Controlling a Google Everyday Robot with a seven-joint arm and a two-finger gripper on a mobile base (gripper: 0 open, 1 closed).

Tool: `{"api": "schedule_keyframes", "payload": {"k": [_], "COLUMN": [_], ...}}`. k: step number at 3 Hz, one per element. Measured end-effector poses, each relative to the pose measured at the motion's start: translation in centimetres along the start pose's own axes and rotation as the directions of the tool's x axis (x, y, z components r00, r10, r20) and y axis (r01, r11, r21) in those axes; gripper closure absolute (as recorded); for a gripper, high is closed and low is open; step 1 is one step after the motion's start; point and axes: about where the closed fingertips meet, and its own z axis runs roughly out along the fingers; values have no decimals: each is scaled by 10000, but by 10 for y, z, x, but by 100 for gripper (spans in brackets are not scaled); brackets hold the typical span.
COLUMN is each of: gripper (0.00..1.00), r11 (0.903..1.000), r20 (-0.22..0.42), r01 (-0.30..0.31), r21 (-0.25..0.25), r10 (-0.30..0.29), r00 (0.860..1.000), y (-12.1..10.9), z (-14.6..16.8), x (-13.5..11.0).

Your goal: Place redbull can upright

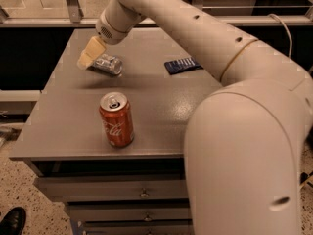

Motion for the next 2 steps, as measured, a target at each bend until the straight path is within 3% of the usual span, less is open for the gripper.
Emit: {"api": "schedule_keyframes", "payload": {"k": [1,2], "gripper": [0,3], "r11": [9993,9982], "r20": [-1053,-1901], "r01": [350,600], "r21": [99,89], "r10": [-338,-572], "r00": [9939,9801], "y": [-2,-5], "z": [42,63], "x": [-7,-4]}}
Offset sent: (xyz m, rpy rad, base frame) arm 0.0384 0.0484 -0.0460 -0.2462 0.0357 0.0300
